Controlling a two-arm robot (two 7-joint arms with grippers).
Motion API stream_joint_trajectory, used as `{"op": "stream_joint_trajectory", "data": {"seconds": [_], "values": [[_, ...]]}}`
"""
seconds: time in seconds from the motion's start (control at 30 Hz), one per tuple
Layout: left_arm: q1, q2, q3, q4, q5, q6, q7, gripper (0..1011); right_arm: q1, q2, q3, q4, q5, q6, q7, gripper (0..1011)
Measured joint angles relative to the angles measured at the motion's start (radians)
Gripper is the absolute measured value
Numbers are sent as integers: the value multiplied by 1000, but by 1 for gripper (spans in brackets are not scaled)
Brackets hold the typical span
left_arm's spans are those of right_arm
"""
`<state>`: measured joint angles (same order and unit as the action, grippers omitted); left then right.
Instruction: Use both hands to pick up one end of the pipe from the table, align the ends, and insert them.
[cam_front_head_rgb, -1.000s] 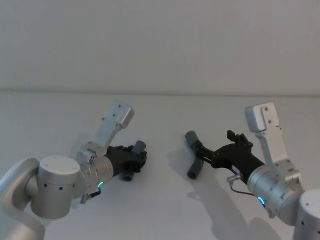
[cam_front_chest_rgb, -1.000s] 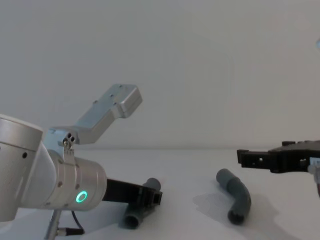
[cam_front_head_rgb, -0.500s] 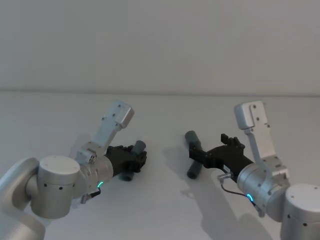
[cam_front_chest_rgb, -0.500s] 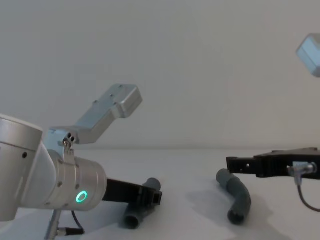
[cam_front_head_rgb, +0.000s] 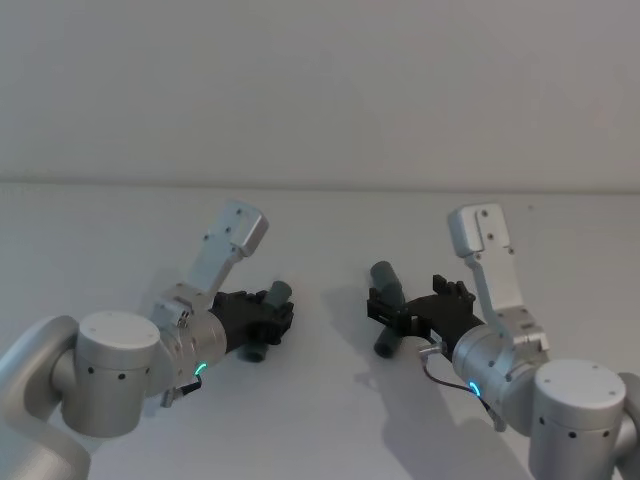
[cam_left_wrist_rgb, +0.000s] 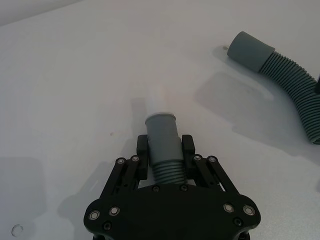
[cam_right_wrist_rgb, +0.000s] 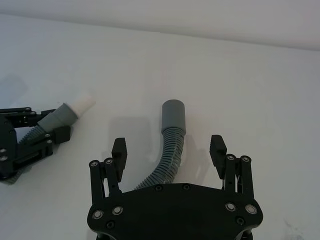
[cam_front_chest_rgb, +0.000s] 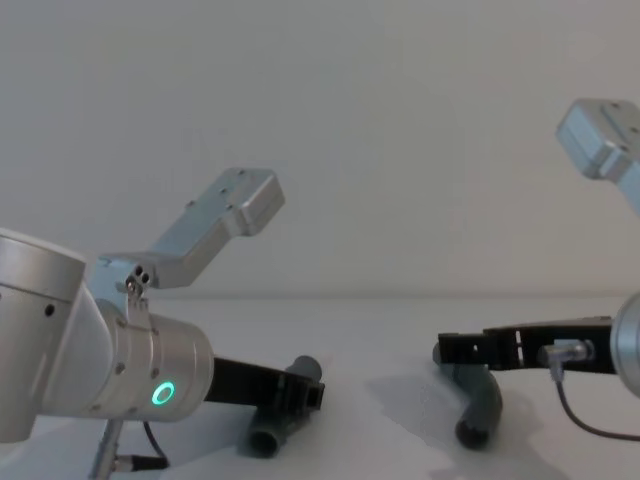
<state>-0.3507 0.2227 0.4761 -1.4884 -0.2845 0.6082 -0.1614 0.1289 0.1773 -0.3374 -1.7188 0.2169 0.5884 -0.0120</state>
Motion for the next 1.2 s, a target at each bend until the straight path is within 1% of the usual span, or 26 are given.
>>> {"op": "stream_joint_trajectory", "data": {"seconds": [0.3,0.67,0.9,1.2], "values": [[0,0,0,0,0,0,0,379,23,-36,-6,44,-19,12,-27,1003],[0,0,0,0,0,0,0,379,50,-75,-3,95,-35,27,-57,1003],[0,0,0,0,0,0,0,379,66,-103,7,121,-39,48,-75,1003],[0,0,0,0,0,0,0,379,75,-131,22,137,-40,80,-95,1003]]}}
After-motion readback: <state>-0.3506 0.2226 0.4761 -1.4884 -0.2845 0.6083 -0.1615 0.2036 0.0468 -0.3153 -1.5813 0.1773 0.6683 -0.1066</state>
